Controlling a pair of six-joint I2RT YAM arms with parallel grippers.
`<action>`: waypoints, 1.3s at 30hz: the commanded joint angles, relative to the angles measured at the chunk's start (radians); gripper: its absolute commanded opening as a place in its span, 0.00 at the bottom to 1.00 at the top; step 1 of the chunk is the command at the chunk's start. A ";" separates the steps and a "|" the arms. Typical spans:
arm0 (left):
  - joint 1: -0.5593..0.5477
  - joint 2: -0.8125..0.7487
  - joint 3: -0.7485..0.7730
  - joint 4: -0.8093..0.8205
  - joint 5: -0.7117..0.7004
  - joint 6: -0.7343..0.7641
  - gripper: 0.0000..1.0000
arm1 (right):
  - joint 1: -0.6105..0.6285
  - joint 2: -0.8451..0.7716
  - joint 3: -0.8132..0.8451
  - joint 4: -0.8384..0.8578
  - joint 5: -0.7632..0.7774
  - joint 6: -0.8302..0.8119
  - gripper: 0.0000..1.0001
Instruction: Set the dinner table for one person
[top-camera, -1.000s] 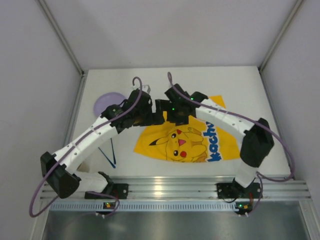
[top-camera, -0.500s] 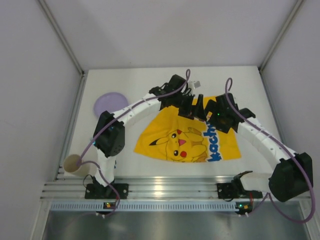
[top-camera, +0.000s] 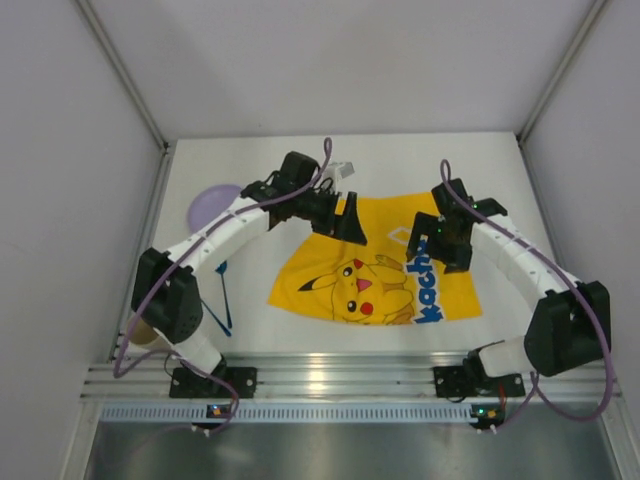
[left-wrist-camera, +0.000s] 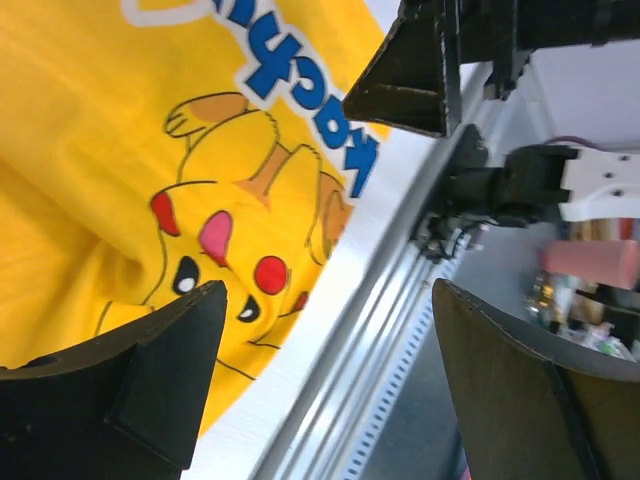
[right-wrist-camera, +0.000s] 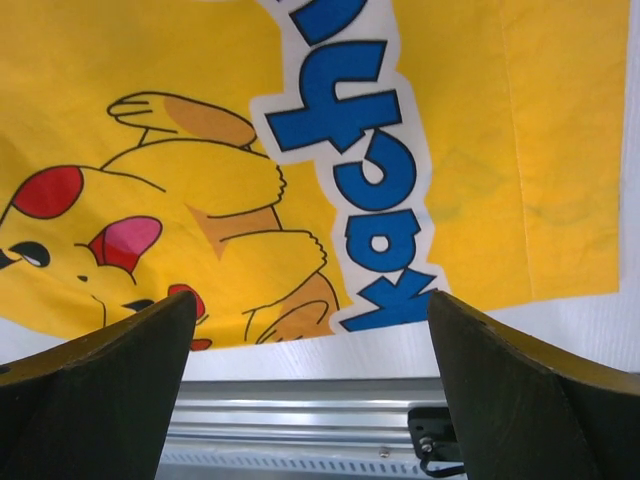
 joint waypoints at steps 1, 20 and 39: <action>-0.019 -0.040 -0.030 -0.013 -0.324 0.100 0.89 | -0.022 0.054 0.092 -0.014 -0.036 -0.061 1.00; 0.107 0.620 0.504 -0.136 -0.755 0.128 0.73 | -0.024 -0.136 -0.184 0.004 -0.053 -0.037 1.00; 0.073 0.592 0.488 -0.169 -0.855 0.087 0.00 | -0.024 -0.131 -0.237 0.015 -0.033 -0.041 1.00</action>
